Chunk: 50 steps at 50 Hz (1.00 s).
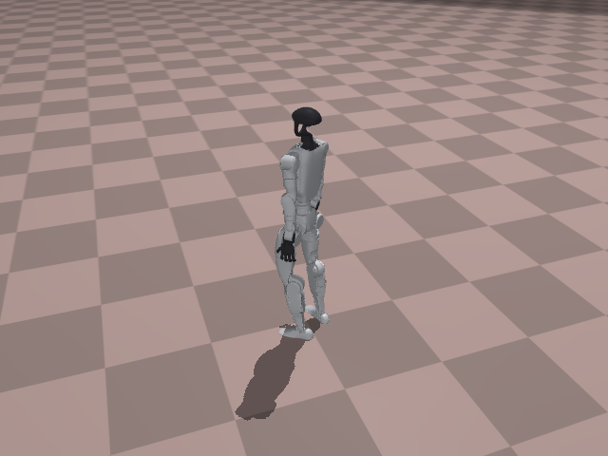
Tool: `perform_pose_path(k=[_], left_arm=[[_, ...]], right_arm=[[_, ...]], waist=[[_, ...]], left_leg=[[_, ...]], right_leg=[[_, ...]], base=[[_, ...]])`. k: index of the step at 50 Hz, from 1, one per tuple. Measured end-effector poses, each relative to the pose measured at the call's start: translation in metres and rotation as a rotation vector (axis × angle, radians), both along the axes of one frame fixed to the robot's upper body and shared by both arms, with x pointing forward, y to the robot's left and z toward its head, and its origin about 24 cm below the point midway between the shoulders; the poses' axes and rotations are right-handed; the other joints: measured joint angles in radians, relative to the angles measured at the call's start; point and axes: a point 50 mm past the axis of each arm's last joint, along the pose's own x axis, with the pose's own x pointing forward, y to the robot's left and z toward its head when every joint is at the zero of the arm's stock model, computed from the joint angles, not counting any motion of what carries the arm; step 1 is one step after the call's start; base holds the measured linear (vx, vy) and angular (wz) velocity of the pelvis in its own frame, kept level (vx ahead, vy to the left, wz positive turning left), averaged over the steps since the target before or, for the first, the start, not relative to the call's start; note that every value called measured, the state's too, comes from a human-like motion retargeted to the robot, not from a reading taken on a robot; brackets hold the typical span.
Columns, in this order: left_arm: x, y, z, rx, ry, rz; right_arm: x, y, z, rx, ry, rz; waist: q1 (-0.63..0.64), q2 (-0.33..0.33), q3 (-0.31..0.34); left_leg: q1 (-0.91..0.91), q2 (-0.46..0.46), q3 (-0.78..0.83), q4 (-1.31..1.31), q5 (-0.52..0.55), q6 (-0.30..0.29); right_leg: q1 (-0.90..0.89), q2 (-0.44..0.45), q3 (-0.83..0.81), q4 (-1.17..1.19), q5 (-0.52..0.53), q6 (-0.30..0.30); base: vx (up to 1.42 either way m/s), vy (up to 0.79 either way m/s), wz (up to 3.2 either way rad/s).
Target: Upper body actions
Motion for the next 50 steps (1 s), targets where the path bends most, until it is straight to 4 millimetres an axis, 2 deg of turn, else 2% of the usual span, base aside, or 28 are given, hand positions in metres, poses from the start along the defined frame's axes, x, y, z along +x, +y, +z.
perform_pose_path(k=[5,10,13,15,17,18,20,22,25,28,30,33,36,40,44,50], left_arm=[[0.031,0.0,-0.003,-0.007,-0.066,-0.064],[0.063,0.007,-0.002,0.014,-0.144,-0.166],[0.084,0.009,-0.001,0.019,-0.19,-0.235],[0.103,0.008,0.0,0.012,-0.221,-0.268],[0.127,0.002,0.003,-0.006,-0.268,-0.261],[0.14,-0.004,0.004,-0.015,-0.303,-0.244],[0.169,-0.017,0.01,-0.025,-0.395,-0.199],[0.201,-0.025,0.019,-0.03,-0.496,-0.17],[0.262,-0.04,0.047,-0.038,-0.703,-0.149],[0.309,-0.052,0.078,-0.049,-0.864,-0.175],[0.331,-0.059,0.096,-0.055,-0.942,-0.197],[0.348,-0.063,0.114,-0.055,-1.026,-0.227],[0.354,-0.061,0.121,-0.036,-1.064,-0.227],[0.347,-0.058,0.115,-0.022,-1.055,-0.215],[0.32,-0.056,0.09,-0.04,-0.957,-0.229],[0.267,-0.051,0.051,-0.079,-0.758,-0.255]], right_arm=[[-0.034,-0.013,-0.001,-0.028,0.068,-0.058],[-0.067,-0.019,0.001,-0.044,0.127,-0.127],[-0.087,-0.024,0.003,-0.065,0.178,-0.11],[-0.1,-0.026,0.005,-0.077,0.216,-0.078],[-0.114,-0.027,0.008,-0.087,0.261,-0.039],[-0.122,-0.027,0.009,-0.093,0.285,-0.02],[-0.136,-0.029,0.012,-0.111,0.332,0.015],[-0.148,-0.031,0.016,-0.125,0.372,0.03],[-0.168,-0.035,0.022,-0.139,0.447,0.031],[-0.189,-0.036,0.029,-0.146,0.528,0.025],[-0.203,-0.037,0.035,-0.156,0.584,0.056],[-0.216,-0.039,0.04,-0.177,0.636,0.116],[-0.217,-0.039,0.041,-0.181,0.649,0.123],[-0.21,-0.036,0.037,-0.164,0.615,0.053],[-0.19,-0.034,0.029,-0.141,0.534,0.005],[-0.148,-0.031,0.016,-0.11,0.371,0.007]], waist=[[-0.016,-0.008,-0.02],[0.01,-0.038,0.005],[0.02,-0.043,0.023],[0.019,-0.048,0.035],[0.019,-0.042,0.042],[0.014,-0.032,0.042],[-0.011,-0.006,0.043],[-0.051,0.019,0.06],[-0.135,0.047,0.109],[-0.184,0.047,0.143],[-0.217,0.045,0.16],[-0.264,0.056,0.183],[-0.298,0.058,0.2],[-0.299,0.046,0.208],[-0.258,0.021,0.187],[-0.18,0.0,0.152]], left_leg=[[-0.003,-0.034,-0.007,-0.05,-0.008,0.049],[0.02,-0.055,0.02,-0.041,-0.033,0.079],[0.043,-0.055,0.036,-0.033,-0.048,0.094],[0.057,-0.058,0.042,-0.028,-0.058,0.104],[0.064,-0.049,0.047,-0.025,-0.065,0.111],[0.063,-0.037,0.048,-0.022,-0.067,0.113],[0.056,-0.007,0.039,-0.019,-0.064,0.119],[0.053,0.018,0.016,-0.013,-0.059,0.125],[0.046,0.048,-0.033,0.002,-0.048,0.137],[0.043,0.05,-0.067,0.007,-0.033,0.145],[0.045,0.056,-0.091,0.009,-0.021,0.142],[0.047,0.088,-0.126,0.021,-0.005,0.123],[0.046,0.11,-0.147,0.038,0.002,0.111],[0.051,0.113,-0.15,0.059,-0.012,0.12],[0.064,0.087,-0.128,0.064,-0.037,0.149],[0.074,0.06,-0.098,0.041,-0.046,0.159]], right_leg=[[-0.025,-0.026,-0.008,0.011,0.004,0.033],[-0.032,-0.061,0.024,0.07,-0.013,0.061],[-0.051,-0.072,0.05,0.166,-0.027,0.069],[-0.073,-0.078,0.07,0.257,0.011,0.072],[-0.122,-0.072,0.107,0.373,0.119,0.074],[-0.161,-0.063,0.129,0.439,0.182,0.064],[-0.264,-0.041,0.165,0.604,0.242,0.023],[-0.344,-0.055,0.138,0.758,0.201,0.016],[-0.499,-0.155,0.042,1.047,0.122,-0.044],[-0.657,-0.232,0.028,1.249,0.083,-0.087],[-0.752,-0.257,0.034,1.333,0.076,-0.095],[-0.824,-0.278,0.013,1.37,0.069,-0.107],[-0.846,-0.299,-0.018,1.358,0.06,-0.126],[-0.823,-0.281,-0.021,1.297,0.069,-0.125],[-0.725,-0.236,-0.017,1.176,0.094,-0.106],[-0.485,-0.119,-0.01,0.878,0.17,-0.043]], base=[[0.22,0.16,0.06],[0.21,0.14,-0.29],[0.25,0.25,-0.34],[0.2,0.19,-0.22],[0.11,0.14,-0.21],[0.1,0.19,-0.12],[0.08,0.16,0.1],[0.03,0.12,0.52],[0.0,0.11,0.75],[0.02,0.07,0.59],[0.08,0.09,0.58],[0.07,0.01,0.51],[0.05,0.0,0.33],[0.01,-0.01,0.01],[0.06,-0.02,-0.15],[0.01,-0.02,-0.18]])
